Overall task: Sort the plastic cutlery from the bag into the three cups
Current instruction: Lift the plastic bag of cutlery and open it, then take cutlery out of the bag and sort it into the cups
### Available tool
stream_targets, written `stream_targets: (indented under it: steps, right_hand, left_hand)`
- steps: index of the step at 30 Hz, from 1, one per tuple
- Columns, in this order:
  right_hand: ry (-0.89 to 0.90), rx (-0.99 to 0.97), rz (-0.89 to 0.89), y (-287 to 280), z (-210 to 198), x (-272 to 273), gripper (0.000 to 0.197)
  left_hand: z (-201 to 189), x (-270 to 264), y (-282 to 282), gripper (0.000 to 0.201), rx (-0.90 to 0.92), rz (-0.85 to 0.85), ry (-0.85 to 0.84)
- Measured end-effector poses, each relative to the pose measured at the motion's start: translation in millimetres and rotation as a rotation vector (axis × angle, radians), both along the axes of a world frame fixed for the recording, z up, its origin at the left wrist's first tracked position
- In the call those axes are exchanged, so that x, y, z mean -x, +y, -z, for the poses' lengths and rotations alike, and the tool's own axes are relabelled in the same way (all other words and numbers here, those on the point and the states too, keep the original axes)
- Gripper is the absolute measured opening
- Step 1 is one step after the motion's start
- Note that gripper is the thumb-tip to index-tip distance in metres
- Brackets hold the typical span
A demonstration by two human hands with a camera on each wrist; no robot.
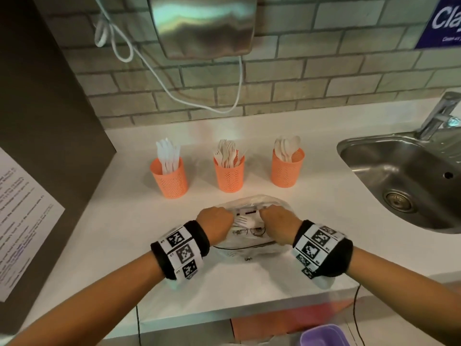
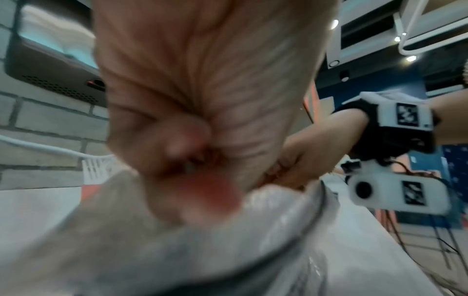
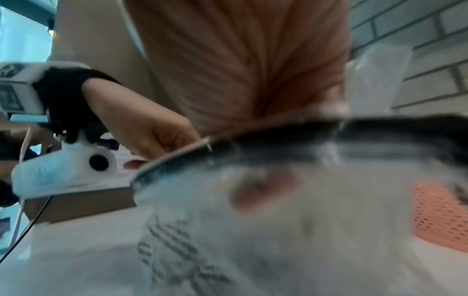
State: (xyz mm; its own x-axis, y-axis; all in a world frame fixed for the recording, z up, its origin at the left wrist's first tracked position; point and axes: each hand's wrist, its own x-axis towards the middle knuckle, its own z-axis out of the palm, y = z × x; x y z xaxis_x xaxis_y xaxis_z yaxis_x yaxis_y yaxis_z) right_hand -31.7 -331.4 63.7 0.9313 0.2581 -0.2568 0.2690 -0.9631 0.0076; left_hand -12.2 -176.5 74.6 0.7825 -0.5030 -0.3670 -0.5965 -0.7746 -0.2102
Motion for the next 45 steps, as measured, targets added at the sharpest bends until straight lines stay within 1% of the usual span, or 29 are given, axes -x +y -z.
stream_targets:
  steps: [1,2,3,4,5,7,8,10,12,13,15,17,19,21,23,25,28,30,32,33,36,38,40,41,42,43,45]
  right_hand:
    - [-0.012,0.076,-0.021,1.1,-0.7,1.0,0.033]
    - [-0.015,0.141,-0.049,3.7,-1.1,2.8,0.034]
    - [-0.025,0.190,-0.089,7.5,-1.7,4.7,0.035]
    - [-0.036,0.211,-0.141,11.9,0.1,6.8,0.035]
    - [-0.042,0.211,-0.209,14.8,2.8,8.9,0.034]
    - [0.022,0.118,-0.295,13.8,10.0,11.8,0.029]
    - [0.063,0.051,-0.289,9.5,11.9,12.0,0.029]
    - [0.079,0.011,-0.213,-0.9,11.0,8.0,0.034]
    - [0.013,0.008,-0.109,-6.2,3.3,1.1,0.041]
    - [-0.020,0.021,-0.081,-5.9,-2.1,-2.3,0.050]
    - [-0.068,0.073,-0.086,-2.9,-10.9,-8.3,0.065]
    - [-0.058,0.112,-0.085,-1.2,-14.3,-12.0,0.074]
    - [0.020,0.099,-0.059,-1.2,-5.7,-12.0,0.073]
    - [0.112,0.038,-0.027,-0.9,8.0,-10.1,0.067]
    - [0.128,-0.023,-0.007,-0.1,15.0,-10.0,0.061]
    - [0.130,-0.042,0.011,2.1,15.0,-12.3,0.059]
    - [0.190,-0.041,0.054,7.5,12.8,-21.3,0.056]
    - [0.222,-0.072,0.085,9.7,15.5,-29.3,0.063]
    - [0.245,-0.104,0.104,10.9,20.8,-37.8,0.074]
    - [0.247,-0.112,0.113,11.6,23.4,-41.3,0.077]
    - [0.234,-0.154,0.144,12.0,29.5,-48.7,0.074]
    - [0.211,-0.190,0.146,10.8,33.6,-50.6,0.067]
    - [0.198,-0.201,0.139,8.2,40.1,-51.4,0.063]
    - [0.221,-0.209,0.133,7.2,41.0,-50.7,0.065]
    - [0.253,-0.230,0.132,6.3,41.2,-50.0,0.068]
    - [0.276,-0.235,0.124,5.9,41.8,-49.8,0.067]
    - [0.267,-0.260,0.055,7.3,40.3,-48.8,0.054]
  left_hand:
    - [-2.0,2.1,0.0,0.030,-0.083,0.042,-0.017]
    - [-1.2,4.8,-1.4,0.028,-0.122,0.095,-0.024]
    - [0.8,8.0,-3.2,0.027,-0.087,0.151,-0.014]
    - [0.8,12.0,-6.7,0.026,-0.005,0.214,-0.005]
    - [-3.1,18.1,-9.2,0.025,0.022,0.277,0.017]
    - [-0.4,23.1,-8.8,0.024,0.078,0.383,-0.010]
    - [2.3,23.3,-7.8,0.025,0.050,0.341,0.043]
    - [6.4,17.8,1.1,0.026,-0.053,0.178,0.062]
    - [-3.4,5.9,7.7,0.040,-0.021,0.030,0.020]
    - [-9.6,0.6,9.4,0.049,-0.002,-0.001,-0.012]
    - [-19.0,-8.1,8.5,0.064,0.019,-0.009,-0.068]
    - [-19.9,-11.7,6.1,0.073,0.027,0.005,-0.084]
    - [-12.1,-8.3,6.1,0.078,0.027,-0.002,-0.027]
    - [-2.2,-3.7,7.0,0.077,0.013,-0.025,0.034]
    - [1.2,-3.1,8.0,0.073,0.036,-0.032,0.043]
    - [2.7,-5.6,8.5,0.069,0.058,-0.046,0.061]
    - [3.3,-10.7,8.9,0.071,0.091,-0.068,0.122]
    - [0.9,-15.8,12.8,0.064,0.193,-0.078,0.130]
    - [-7.3,-15.9,20.9,0.054,0.378,-0.088,0.122]
    - [-11.5,-13.9,26.6,0.049,0.503,-0.097,0.116]
    - [-17.6,0.2,49.5,0.031,0.922,-0.143,0.048]
    - [-12.9,13.8,69.5,0.027,1.125,-0.207,0.001]
    - [-3.0,31.9,89.2,0.028,1.214,-0.286,-0.045]
    - [3.6,41.4,98.5,0.022,1.223,-0.334,-0.051]
    - [11.5,50.3,108.0,0.009,1.223,-0.377,-0.045]
    - [19.7,59.2,116.2,0.009,1.206,-0.419,-0.039]
    - [39.8,75.6,130.5,0.025,1.148,-0.488,-0.017]
